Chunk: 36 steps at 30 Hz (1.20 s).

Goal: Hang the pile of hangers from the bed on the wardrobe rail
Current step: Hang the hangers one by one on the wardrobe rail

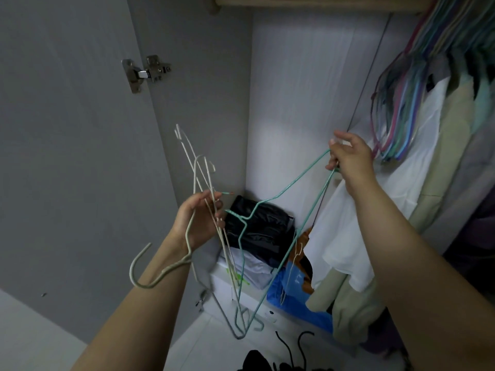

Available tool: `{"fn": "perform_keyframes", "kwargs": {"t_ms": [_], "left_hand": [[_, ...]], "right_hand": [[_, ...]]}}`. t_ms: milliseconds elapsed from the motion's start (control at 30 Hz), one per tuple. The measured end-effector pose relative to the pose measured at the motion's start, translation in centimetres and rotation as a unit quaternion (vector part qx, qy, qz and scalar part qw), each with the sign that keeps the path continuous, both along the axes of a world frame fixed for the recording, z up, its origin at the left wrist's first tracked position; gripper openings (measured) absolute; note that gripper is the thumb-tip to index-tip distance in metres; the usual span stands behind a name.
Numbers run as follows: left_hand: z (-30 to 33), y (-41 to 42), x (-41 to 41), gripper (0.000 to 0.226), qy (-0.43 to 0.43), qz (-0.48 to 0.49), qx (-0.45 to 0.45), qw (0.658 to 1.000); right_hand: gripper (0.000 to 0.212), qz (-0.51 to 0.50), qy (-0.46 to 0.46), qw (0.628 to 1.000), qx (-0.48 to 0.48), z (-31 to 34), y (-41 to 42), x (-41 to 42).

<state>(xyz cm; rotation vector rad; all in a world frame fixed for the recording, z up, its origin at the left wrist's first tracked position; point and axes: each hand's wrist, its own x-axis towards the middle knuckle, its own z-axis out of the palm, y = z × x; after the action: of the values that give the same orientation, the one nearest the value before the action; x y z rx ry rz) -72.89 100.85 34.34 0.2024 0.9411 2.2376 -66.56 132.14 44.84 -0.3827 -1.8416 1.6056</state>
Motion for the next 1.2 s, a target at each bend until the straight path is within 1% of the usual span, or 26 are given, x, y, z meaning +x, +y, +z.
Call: {"fn": "perform_keyframes", "kwargs": {"t_ms": [67,100,133,167,200,233,267,333,367,400,467,533,567,667,700,733,767,833,867,900,933,1000,1067,1133,1200], "left_hand": [[0.6,0.5,-0.2,0.043,0.003,0.022,0.03,0.999],[1.0,0.8,-0.2,0.04,0.004,0.04,0.042,0.998],[1.6,1.1,-0.1,0.035,0.004,0.059,0.056,0.997],[2.3,1.5,0.0,0.028,0.003,0.078,0.067,0.995],[2.9,2.0,0.1,0.02,0.001,0.098,0.068,0.993],[3.5,2.5,0.1,0.011,0.0,0.123,0.057,0.991],[3.9,3.0,0.0,0.008,-0.001,0.148,0.039,0.988],[4.3,4.0,-0.3,0.018,0.003,0.183,0.001,0.983],[4.6,4.4,-0.3,0.02,0.007,0.193,-0.014,0.981],[4.7,4.9,-0.3,0.021,0.011,0.2,-0.028,0.979],[4.8,5.6,-0.4,0.02,0.028,0.21,-0.051,0.976],[5.0,6.2,-0.6,0.009,0.046,0.216,-0.058,0.974],[5.0,6.4,-0.7,0.004,0.052,0.213,-0.05,0.974],[5.1,6.6,-0.7,0.01,0.065,0.184,-0.027,0.98],[5.1,6.6,-0.8,0.01,0.074,0.173,-0.022,0.982],[5.2,6.6,-0.7,0.01,0.082,0.163,-0.021,0.983],[5.3,6.6,-0.8,0.01,0.085,0.152,-0.021,0.984],[5.5,6.5,-0.8,0.009,0.084,0.129,-0.012,0.988],[5.6,6.3,-0.8,0.009,0.082,0.117,-0.007,0.99],[5.7,6.2,-0.8,0.009,0.079,0.107,-0.001,0.991],[5.7,6.1,-0.7,0.008,0.077,0.098,0.005,0.992],[5.8,5.9,-0.6,0.007,0.08,0.09,0.016,0.993],[6.0,5.6,-0.6,0.011,0.082,0.081,0.024,0.993],[6.4,5.3,-0.7,0.024,0.092,0.063,0.031,0.993],[7.0,5.2,-0.4,0.036,0.102,0.053,0.038,0.993]], "right_hand": [[0.055,-0.022,-0.007,0.993,-0.114,-1.0,0.0,-0.8],[0.068,-0.016,-0.036,0.985,-0.166,-1.9,-0.3,-1.0],[0.08,0.002,-0.087,0.979,-0.187,-2.9,-1.0,-0.9],[0.089,0.033,-0.159,0.972,-0.17,-4.3,-1.8,-0.5],[0.097,0.08,-0.235,0.96,-0.131,-6.2,-2.9,0.3],[0.105,0.137,-0.302,0.939,-0.094,-8.1,-4.0,1.1],[0.115,0.193,-0.356,0.912,-0.071,-10.4,-5.0,1.9],[0.126,0.265,-0.434,0.858,-0.066,-14.1,-7.1,3.3],[0.124,0.287,-0.453,0.841,-0.079,-15.3,-7.8,3.8],[0.116,0.301,-0.459,0.831,-0.095,-16.0,-8.4,4.2],[0.095,0.319,-0.447,0.828,-0.115,-16.3,-9.3,4.8],[0.083,0.313,-0.435,0.839,-0.092,-16.3,-9.6,4.8],[0.083,0.297,-0.435,0.847,-0.072,-16.2,-9.7,4.8],[0.1,0.254,-0.449,0.856,-0.039,-16.3,-9.8,4.8],[0.099,0.241,-0.447,0.861,-0.03,-16.5,-9.8,4.8],[0.092,0.228,-0.437,0.869,-0.034,-16.8,-9.9,4.8],[0.082,0.219,-0.415,0.881,-0.061,-16.9,-10.0,4.8],[0.066,0.179,-0.364,0.895,-0.184,-16.9,-10.2,4.7],[0.054,0.141,-0.328,0.898,-0.256,-16.9,-10.3,4.7],[0.04,0.095,-0.289,0.901,-0.308,-16.9,-10.3,4.6],[0.029,0.054,-0.259,0.906,-0.332,-16.8,-10.2,4.6],[0.029,0.006,-0.227,0.919,-0.321,-16.3,-10.4,4.7],[0.031,-0.018,-0.201,0.935,-0.291,-16.3,-10.7,4.6],[0.029,-0.021,-0.183,0.942,-0.279,-16.4,-11.2,4.4],[0.027,-0.035,-0.164,0.939,-0.299,-16.7,-11.6,4.1]]}}
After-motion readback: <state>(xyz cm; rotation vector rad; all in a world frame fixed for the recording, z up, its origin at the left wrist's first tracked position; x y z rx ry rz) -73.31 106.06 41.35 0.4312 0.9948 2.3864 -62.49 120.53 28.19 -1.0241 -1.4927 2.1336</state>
